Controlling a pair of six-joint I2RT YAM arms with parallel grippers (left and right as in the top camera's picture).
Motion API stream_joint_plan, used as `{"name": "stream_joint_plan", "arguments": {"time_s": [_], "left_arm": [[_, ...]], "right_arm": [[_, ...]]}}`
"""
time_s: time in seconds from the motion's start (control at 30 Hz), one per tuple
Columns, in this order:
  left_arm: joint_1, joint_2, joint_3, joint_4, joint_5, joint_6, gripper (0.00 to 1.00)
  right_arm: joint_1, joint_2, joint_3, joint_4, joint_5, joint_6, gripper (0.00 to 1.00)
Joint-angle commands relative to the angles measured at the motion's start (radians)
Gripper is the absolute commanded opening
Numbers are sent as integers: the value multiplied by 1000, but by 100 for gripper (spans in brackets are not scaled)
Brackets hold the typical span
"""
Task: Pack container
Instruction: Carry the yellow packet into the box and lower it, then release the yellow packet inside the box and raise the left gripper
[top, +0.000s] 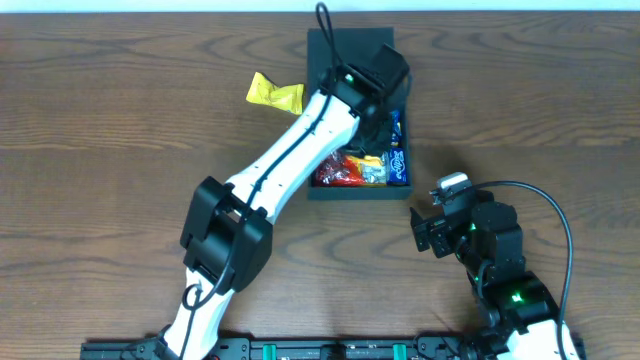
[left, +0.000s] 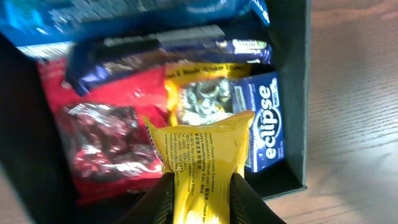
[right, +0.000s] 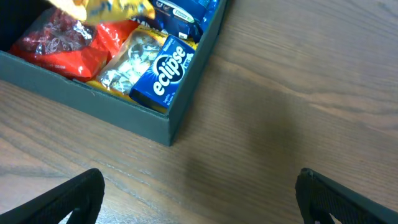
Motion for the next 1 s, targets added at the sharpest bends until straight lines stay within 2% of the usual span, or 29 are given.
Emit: {"name": "stream_joint_plan", "arguments": {"time_s": [0.0,0.13,0.27,0.37,0.5,0.63,0.7,0.8,0.97], "left_arm": [[-11,-40,-59,19,-60,-100,27],[-26,-40,-137,69,-128,-177,28],[-28,-40,-204,199,-126,-251,29],[-29,-40,-224,274,-130,-259,29],[-29,-40,-225,287,-170,-259,29],[-30,-39,-241,281,-203,-259,39],[-33,-39,-257,286,-203,-260,56],[-36,-39,-274,294,-190,-261,59],[-36,-39,-275,300,-127,-259,58]], "right_arm": [[-13,-3,-4,1,-3,10,99],[-13,-3,-4,1,-3,10,99],[-13,-3,-4,1,-3,10,99],[-13,-3,-4,1,-3,11,99],[-13,-2,-4,1,-3,10,99],[-13,-2,-4,1,-3,10,99],[-13,-2,-4,1,-3,11,99],[-13,-2,-4,1,-3,10,99],[-13,-2,-4,1,-3,11,99]]}}
